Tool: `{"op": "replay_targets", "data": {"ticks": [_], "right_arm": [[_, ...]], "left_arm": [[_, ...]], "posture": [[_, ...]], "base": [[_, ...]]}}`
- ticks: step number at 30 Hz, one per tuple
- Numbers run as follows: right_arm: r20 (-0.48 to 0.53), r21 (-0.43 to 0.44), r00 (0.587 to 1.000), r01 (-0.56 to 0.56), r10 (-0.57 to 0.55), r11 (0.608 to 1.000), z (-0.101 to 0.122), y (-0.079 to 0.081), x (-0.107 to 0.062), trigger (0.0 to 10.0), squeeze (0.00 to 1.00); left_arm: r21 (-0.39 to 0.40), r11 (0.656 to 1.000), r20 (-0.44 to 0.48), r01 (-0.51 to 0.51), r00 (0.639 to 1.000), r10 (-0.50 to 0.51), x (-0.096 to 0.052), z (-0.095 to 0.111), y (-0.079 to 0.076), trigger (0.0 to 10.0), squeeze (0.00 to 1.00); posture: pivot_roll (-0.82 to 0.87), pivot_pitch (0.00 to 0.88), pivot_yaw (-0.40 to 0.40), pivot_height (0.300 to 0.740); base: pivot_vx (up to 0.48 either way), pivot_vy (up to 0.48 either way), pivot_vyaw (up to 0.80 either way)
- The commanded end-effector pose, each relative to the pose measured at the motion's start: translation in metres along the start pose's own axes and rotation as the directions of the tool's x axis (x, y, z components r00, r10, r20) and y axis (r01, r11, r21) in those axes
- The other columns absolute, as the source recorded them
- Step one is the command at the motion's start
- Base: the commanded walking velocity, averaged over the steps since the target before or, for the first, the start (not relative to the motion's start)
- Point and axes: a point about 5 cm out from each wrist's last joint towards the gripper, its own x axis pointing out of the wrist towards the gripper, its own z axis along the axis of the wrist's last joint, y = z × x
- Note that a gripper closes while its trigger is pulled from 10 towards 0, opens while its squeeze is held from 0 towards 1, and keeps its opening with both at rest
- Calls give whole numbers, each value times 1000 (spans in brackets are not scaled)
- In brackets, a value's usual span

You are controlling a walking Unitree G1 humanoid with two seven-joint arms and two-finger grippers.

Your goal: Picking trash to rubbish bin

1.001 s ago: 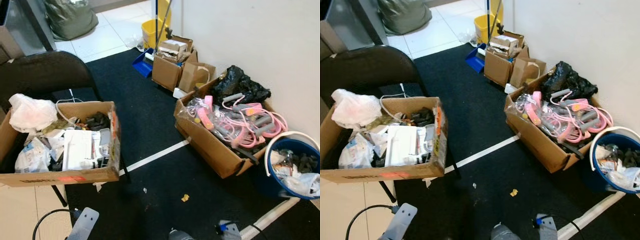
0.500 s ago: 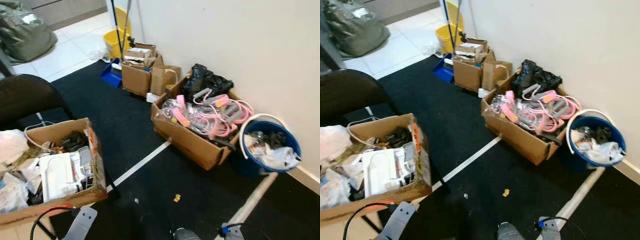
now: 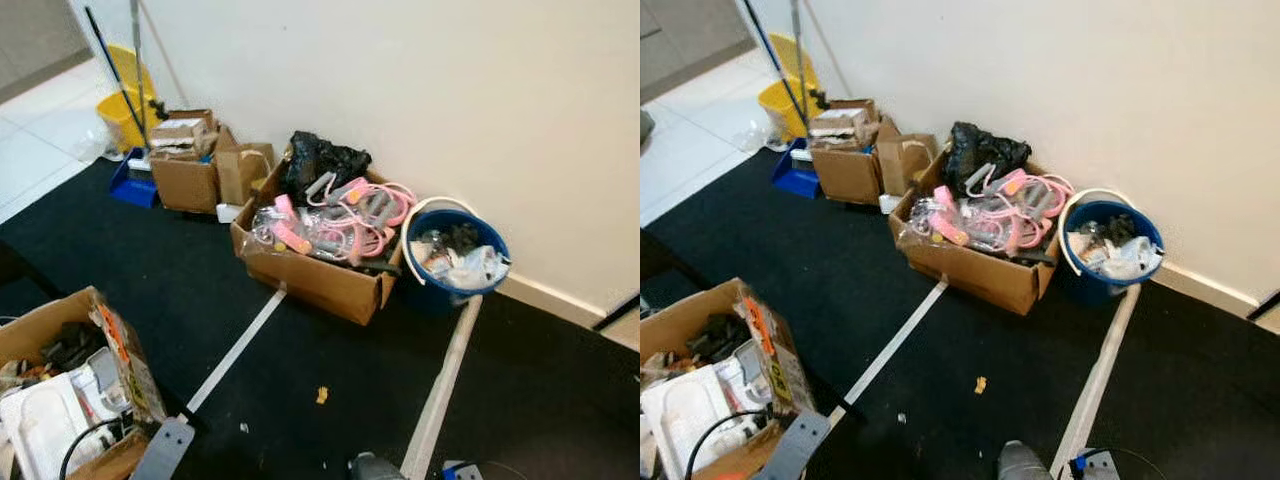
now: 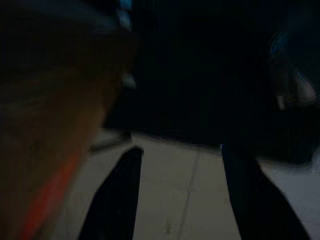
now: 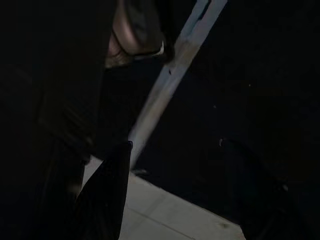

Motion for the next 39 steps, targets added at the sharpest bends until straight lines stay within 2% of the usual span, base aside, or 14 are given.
{"op": "replay_targets", "data": {"ticks": [1, 7, 17, 27, 31, 39], "right_arm": [[-34, -4, 999, 1, -1, 1000, -9, 1, 0, 10000, 0], [-48, -35, 998, 25, -26, 999, -8, 0, 0, 10000, 0], [-60, -82, 997, 45, -50, 996, -1, 12, 3, 10000, 0], [-47, -83, 998, 44, -48, 996, 7, 20, 6, 10000, 0], [-24, -53, 999, 48, -49, 997, 8, 20, 6, 10000, 0], [-9, -62, 999, 39, -40, 997, 11, 22, 6, 10000, 0]], "left_arm": [[5, 1000, -19, 4, 1000, -4, -1, -6, 0, 10000, 0], [46, 999, -24, 25, 999, -24, 0, -6, -3, 10000, 0], [54, 998, -31, 37, 999, -35, 0, -6, -4, 10000, 0], [60, 997, -28, 45, 999, -43, 0, -5, -6, 10000, 0], [65, 997, -28, 44, 999, -43, 0, -5, -6, 10000, 0], [75, 997, -26, 29, 999, -27, 0, -4, -4, 10000, 0]], "posture": [[26, 123, 94, 740], [24, 120, 93, 740], [23, 119, 91, 740], [23, 120, 88, 740], [23, 120, 88, 740], [21, 113, 87, 740]], "base": [[0, 0, -800], [0, 0, -794], [0, 0, -799], [0, 0, -796], [0, 0, -797], [0, 0, 0]]}}
